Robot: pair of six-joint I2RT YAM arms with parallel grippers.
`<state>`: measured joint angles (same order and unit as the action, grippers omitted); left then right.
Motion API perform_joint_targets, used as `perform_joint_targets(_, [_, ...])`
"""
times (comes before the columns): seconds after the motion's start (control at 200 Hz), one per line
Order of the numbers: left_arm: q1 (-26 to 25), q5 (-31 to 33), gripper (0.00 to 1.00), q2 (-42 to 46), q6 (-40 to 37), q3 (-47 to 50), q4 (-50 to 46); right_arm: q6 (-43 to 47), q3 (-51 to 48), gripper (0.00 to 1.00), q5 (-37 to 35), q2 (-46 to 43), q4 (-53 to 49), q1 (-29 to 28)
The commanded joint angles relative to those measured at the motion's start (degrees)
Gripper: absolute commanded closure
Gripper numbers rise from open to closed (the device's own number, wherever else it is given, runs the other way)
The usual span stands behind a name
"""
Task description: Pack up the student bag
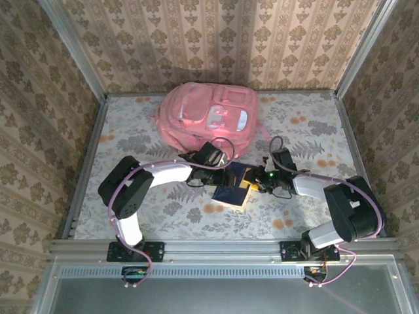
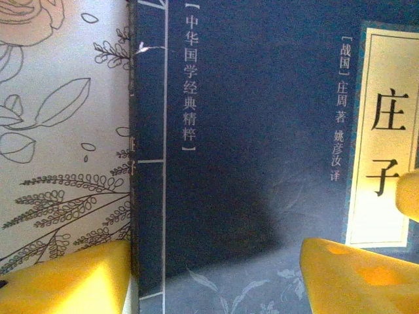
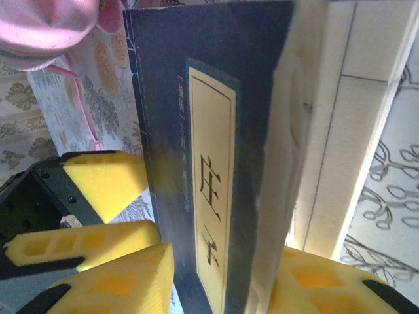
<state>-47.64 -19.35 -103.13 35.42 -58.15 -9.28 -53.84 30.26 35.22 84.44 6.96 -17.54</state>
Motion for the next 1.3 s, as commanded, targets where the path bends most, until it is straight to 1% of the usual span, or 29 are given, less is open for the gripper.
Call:
perform_joint_targets(0.0, [-0.66,-3.7,0.3,-1.31,1.71,0.49,3.06,-2.25,-0.24,0.62,1.56,2.45,5.17,-1.02])
perform_joint_targets(0.17, [0.47,-3.69,0.31,0.84,2.44,1.95,3.26,-2.31,-0.03,0.75,1.24,4.62,6.04,-1.23])
perform_joint_targets(0.24, [2.27,-3.75,0.3,3.19,3.06,4.03,3.58,-1.07,0.44,0.79,0.45,3.5,3.65,-1.23])
perform_joint_targets(0.35, [5.42,-3.68,0.29,7.69,3.33,7.28,3.15,0.47,1.15,0.88,0.49,0.6,0.39,-1.25])
perform_joint_targets(0.475, [8.5,-4.37,0.27,12.95,3.67,10.6,2.99,0.23,1.64,0.94,2.08,-3.19,-0.69,-1.18])
perform_joint_targets(0.54, [9.53,-6.05,0.25,15.0,3.94,11.79,3.4,-0.28,2.1,0.94,3.08,-4.37,-0.81,-1.19])
perform_joint_targets(0.57, [9.9,-7.03,0.24,15.78,4.24,12.2,3.75,-0.6,2.31,0.94,3.62,-6.81,-0.75,-1.19])
perform_joint_targets(0.725, [11.63,-10.83,0.19,19.38,6.62,14.44,6.46,-3.29,3.9,0.93,6.5,-11.23,0.14,-1.19])
perform_joint_targets(0.825, [12.38,-14.03,0.18,20.16,9.12,16.05,10.82,-5.82,4.69,0.92,7.93,-13.89,2.12,-1.38])
perform_joint_targets(0.915, [12.62,-17.02,0.17,20.1,12.87,18.05,18.1,-7.35,5.61,0.92,8.49,-15.97,3.25,-1.69])
perform_joint_targets(0.93, [12.59,-18.87,0.17,20.08,13.55,18.33,19.58,-7.48,5.73,0.92,8.57,-16.28,3.3,-1.75])
perform_joint_targets(0.97, [12.61,-20.55,0.17,20.08,15.2,19.03,23.14,-7.92,6.26,0.92,8.79,-16.95,3.72,-1.95])
perform_joint_targets(1.13, [12.65,-23.75,0.15,18.75,20.58,20.88,33.32,-10.28,7.21,0.91,9.66,-18.22,7.36,-3.45])
perform_joint_targets(1.225, [12.66,-25.26,0.14,16.85,26.69,22.94,43.9,-11.16,7.86,0.91,10.45,-17.66,9.51,-4.48])
perform_joint_targets(1.295, [12.66,-25.88,0.13,14.34,32.55,24.65,54.11,-12.17,7.97,0.92,10.47,-17.08,11.26,-4.87])
